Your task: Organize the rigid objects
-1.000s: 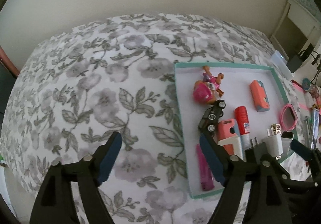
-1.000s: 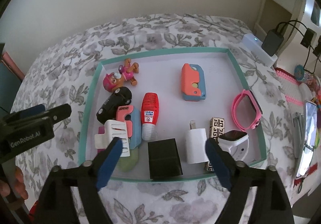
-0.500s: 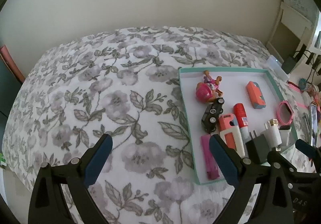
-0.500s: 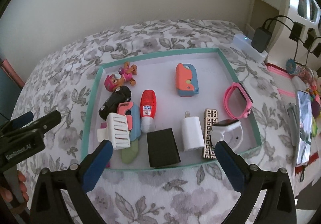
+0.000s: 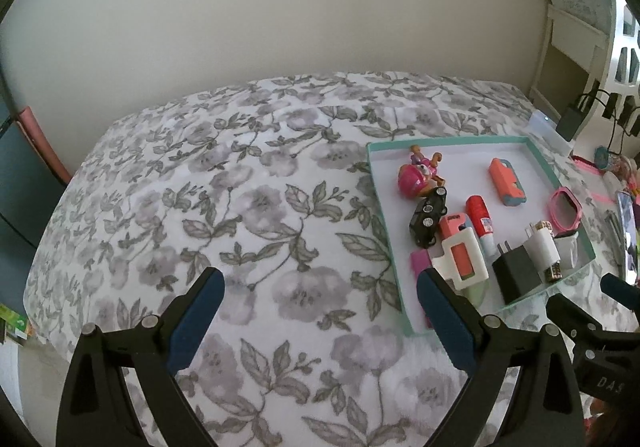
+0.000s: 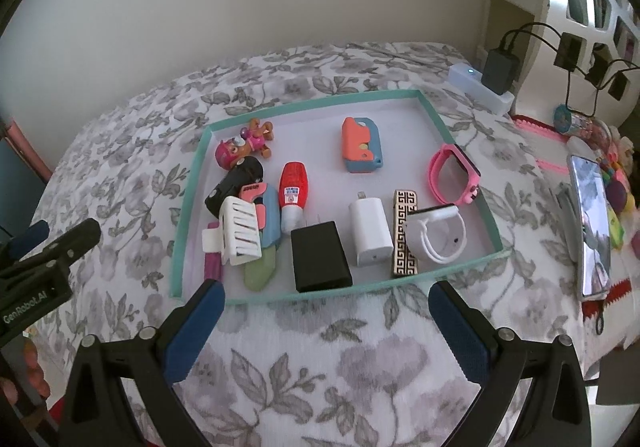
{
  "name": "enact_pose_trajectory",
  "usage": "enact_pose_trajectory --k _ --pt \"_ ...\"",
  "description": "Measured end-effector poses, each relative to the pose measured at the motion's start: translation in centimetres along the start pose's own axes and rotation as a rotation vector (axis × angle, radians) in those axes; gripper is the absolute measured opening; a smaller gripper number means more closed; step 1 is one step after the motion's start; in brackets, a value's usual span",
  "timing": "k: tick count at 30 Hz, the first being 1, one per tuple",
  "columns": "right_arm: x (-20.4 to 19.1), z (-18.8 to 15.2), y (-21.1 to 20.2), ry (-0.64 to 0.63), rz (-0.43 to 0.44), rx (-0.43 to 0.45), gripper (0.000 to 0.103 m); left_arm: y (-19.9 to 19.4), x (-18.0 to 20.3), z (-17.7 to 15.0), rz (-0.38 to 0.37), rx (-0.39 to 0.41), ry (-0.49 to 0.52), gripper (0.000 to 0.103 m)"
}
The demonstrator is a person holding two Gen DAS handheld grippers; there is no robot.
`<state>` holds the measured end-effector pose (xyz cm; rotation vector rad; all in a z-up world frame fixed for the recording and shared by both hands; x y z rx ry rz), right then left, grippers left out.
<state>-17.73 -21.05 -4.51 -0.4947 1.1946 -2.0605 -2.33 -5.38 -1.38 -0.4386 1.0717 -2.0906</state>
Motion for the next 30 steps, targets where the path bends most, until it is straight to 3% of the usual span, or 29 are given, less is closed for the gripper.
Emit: enact_pose_trajectory --k 14,30 --pt "0.7 -0.1 -1.9 0.049 0.017 0.058 0.103 -1.1 0.0 -0.6 0.037 -0.004 0.002 0.097" --pt "0.4 0.0 -1.7 0.017 0.01 0.06 0.103 -0.8 -0.1 -0.5 0.063 -0.013 -0.008 0.097"
Point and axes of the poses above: each gripper's, at about its wrist camera, not at the fingertips, and y roughly the way its jaws point, x to its right, z to its top, the point moved 7 cm from there along y, roughly the way its jaws point, and after that the axes turned 7 degrees about -z, right-handed, at the moved point
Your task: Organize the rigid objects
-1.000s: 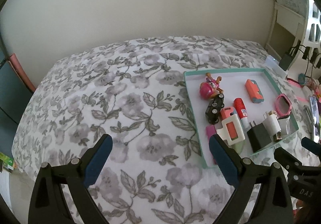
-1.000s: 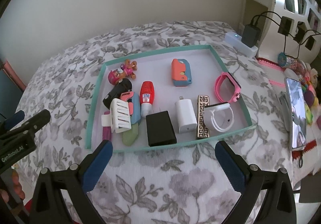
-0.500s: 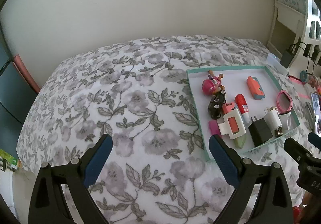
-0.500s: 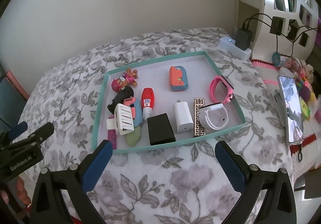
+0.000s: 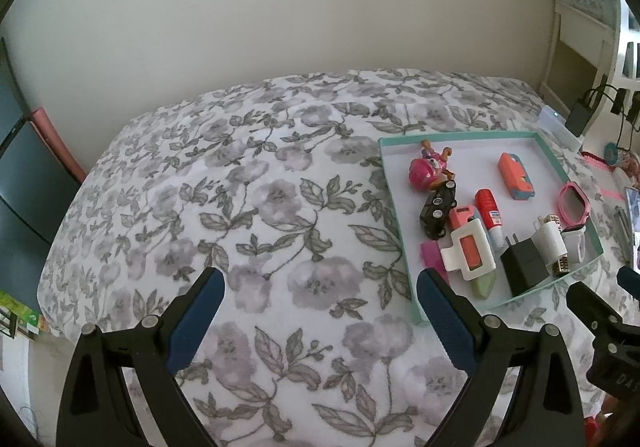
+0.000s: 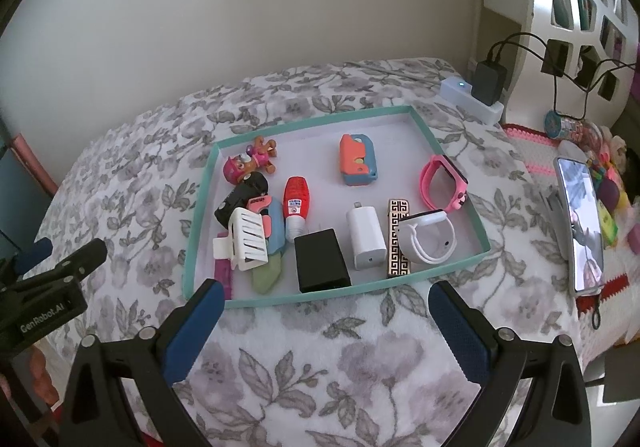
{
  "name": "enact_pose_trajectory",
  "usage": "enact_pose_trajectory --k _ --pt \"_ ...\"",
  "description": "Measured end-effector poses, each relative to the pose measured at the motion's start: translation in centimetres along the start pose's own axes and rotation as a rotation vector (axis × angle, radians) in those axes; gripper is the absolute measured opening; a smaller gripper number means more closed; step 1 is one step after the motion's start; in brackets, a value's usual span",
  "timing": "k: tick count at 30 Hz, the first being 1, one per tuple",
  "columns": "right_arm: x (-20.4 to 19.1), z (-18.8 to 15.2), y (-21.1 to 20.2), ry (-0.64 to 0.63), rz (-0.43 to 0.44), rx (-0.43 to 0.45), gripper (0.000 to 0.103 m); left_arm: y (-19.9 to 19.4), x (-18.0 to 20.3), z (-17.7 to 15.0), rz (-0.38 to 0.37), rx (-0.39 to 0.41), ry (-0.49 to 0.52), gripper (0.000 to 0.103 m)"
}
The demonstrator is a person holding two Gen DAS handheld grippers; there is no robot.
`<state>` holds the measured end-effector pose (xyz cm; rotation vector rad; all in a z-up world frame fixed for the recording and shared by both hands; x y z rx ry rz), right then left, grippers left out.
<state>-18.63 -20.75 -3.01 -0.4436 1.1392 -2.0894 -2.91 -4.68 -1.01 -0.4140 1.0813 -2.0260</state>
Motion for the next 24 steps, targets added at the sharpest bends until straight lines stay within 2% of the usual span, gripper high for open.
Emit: enact_pose_trajectory --k 24 --pt "-0.11 0.19 -0.02 -0.022 -0.008 0.006 0.103 0.19 -0.09 -0.16 0.021 0.004 0.006 0.097"
Point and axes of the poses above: each gripper's, at about its wrist camera, not at the fingertips, and y roughly the way its jaws point, x to its right, z to its top, the point moved 7 cm from there along y, roughly the way its jaws point, and after that the axes turned 7 degrees about -z, right-handed, at the moved point
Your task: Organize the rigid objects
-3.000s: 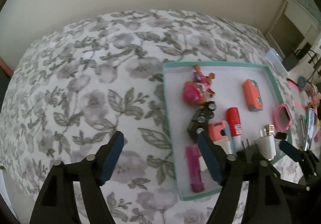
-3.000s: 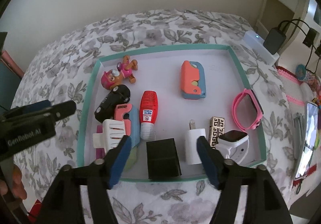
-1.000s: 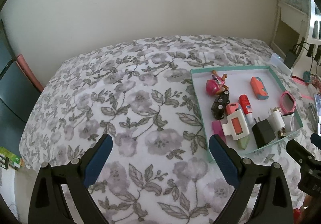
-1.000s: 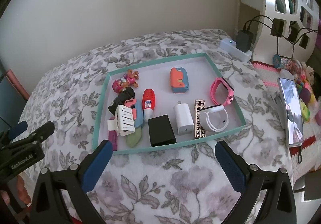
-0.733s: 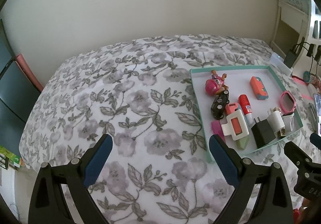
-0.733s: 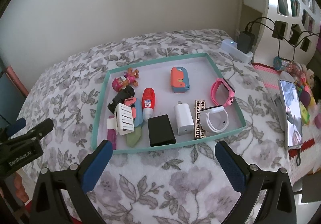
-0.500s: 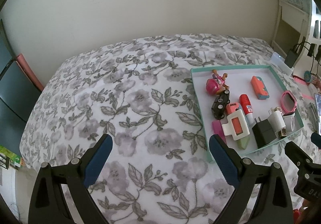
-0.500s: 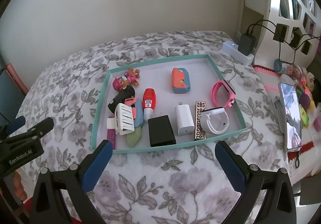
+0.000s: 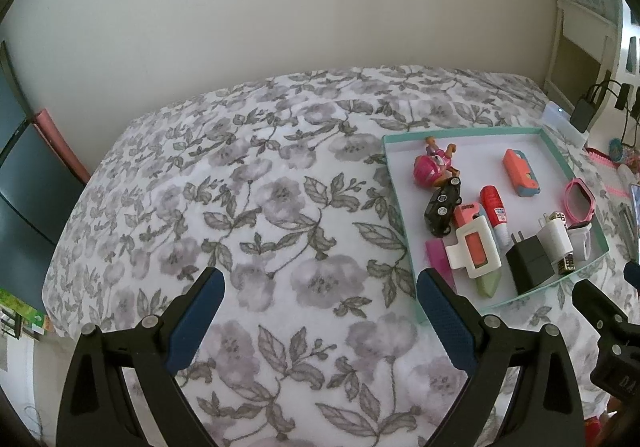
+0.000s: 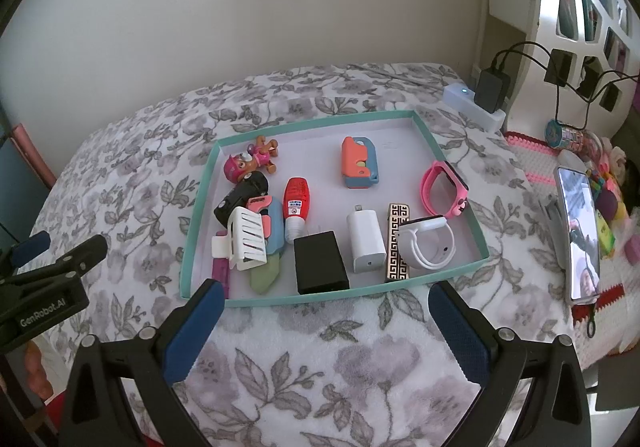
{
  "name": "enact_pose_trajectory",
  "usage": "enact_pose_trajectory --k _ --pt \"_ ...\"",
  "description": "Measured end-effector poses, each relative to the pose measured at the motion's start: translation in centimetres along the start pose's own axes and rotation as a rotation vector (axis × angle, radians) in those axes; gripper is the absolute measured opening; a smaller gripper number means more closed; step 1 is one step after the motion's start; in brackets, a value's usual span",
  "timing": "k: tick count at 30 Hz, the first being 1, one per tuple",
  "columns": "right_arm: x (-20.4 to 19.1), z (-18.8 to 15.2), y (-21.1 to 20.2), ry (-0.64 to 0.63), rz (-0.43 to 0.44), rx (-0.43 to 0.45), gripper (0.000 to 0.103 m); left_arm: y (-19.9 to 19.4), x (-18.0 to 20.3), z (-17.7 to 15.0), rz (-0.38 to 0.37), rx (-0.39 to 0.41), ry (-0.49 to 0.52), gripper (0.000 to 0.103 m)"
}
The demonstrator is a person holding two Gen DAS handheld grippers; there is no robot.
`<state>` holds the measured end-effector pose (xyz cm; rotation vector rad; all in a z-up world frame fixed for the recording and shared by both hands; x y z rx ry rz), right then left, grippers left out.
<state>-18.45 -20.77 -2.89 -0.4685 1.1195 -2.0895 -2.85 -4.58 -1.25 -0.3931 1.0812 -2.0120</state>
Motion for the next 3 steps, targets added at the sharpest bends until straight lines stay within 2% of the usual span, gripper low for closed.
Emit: enact_pose_trajectory --k 3 --pt "0.0 0.0 0.0 -0.001 0.0 0.0 0.103 -0.16 -0.01 0.02 0.007 0.011 0.004 0.097"
Point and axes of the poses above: each gripper's, at about its wrist camera, not at the fingertips, and y roughly the way its jaws point, x to its right, z to its top, the point moved 7 cm from there along y, roughly the way its jaws point, and after that the axes turned 7 degrees about -z, right-handed, at the moved point
